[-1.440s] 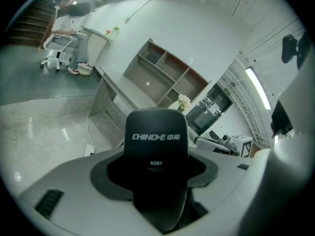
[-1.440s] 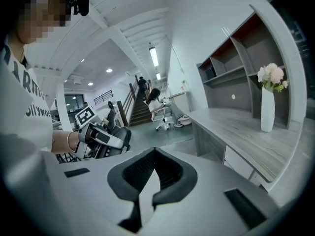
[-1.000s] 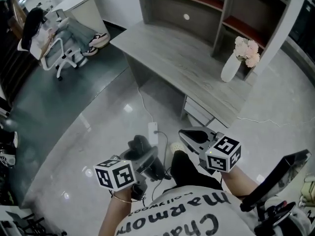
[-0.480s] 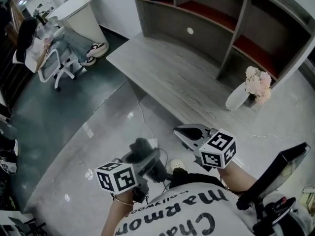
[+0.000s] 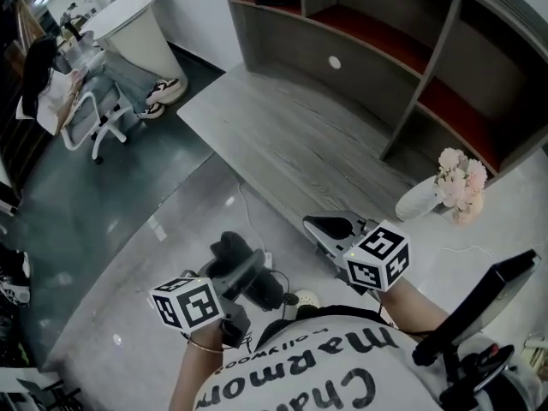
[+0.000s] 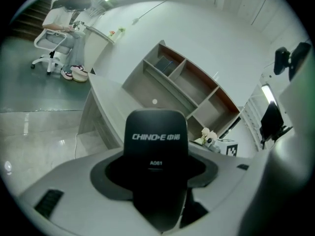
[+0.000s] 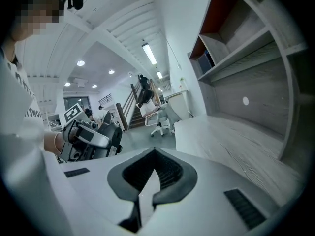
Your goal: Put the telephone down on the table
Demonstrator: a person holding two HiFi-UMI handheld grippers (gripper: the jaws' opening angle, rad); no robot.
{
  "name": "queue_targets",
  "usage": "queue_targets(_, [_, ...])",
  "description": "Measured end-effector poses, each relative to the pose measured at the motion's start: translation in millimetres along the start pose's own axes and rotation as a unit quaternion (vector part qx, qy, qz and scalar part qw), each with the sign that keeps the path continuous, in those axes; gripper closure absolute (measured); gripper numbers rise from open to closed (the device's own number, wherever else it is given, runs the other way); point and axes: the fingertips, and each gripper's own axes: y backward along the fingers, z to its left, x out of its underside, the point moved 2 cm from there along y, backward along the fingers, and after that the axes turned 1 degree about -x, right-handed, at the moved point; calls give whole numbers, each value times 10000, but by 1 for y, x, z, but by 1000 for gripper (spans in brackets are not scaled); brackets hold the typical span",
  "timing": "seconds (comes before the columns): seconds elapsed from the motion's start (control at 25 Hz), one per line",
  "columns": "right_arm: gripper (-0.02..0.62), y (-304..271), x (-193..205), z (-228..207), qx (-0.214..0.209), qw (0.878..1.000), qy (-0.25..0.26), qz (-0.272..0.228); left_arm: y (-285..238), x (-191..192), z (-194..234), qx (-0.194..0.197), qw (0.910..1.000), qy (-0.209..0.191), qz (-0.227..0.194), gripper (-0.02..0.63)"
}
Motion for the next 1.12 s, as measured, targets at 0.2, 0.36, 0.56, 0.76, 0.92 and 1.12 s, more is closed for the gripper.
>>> queue_targets(0.2, [589, 6, -2, -20, 169, 9998, -125, -23, -20, -15, -5, 21, 9999, -61, 99, 333])
queue_targets(0.36, [589, 11, -3, -27, 200, 9994, -259, -81, -32, -24, -11, 73, 9999, -40, 126, 333])
queue_targets(0.56, [589, 13, 3, -31, 373, 9992, -164, 8, -44, -42, -16, 72, 9999, -104, 116, 333])
queue_targets(0.76, [590, 12, 8, -34, 432, 9987, -279, -26, -54, -53, -15, 78, 9998, -135, 109, 333])
queue_targets(0.92, [589, 8, 6, -44, 497, 9982, -342, -63, -70, -62, -12, 183, 9997, -31, 140, 333])
queue_targets(1.12, [589, 1, 4, -64, 613, 9964, -578, -81, -94, -79, -1, 270, 9993, 92, 258, 333])
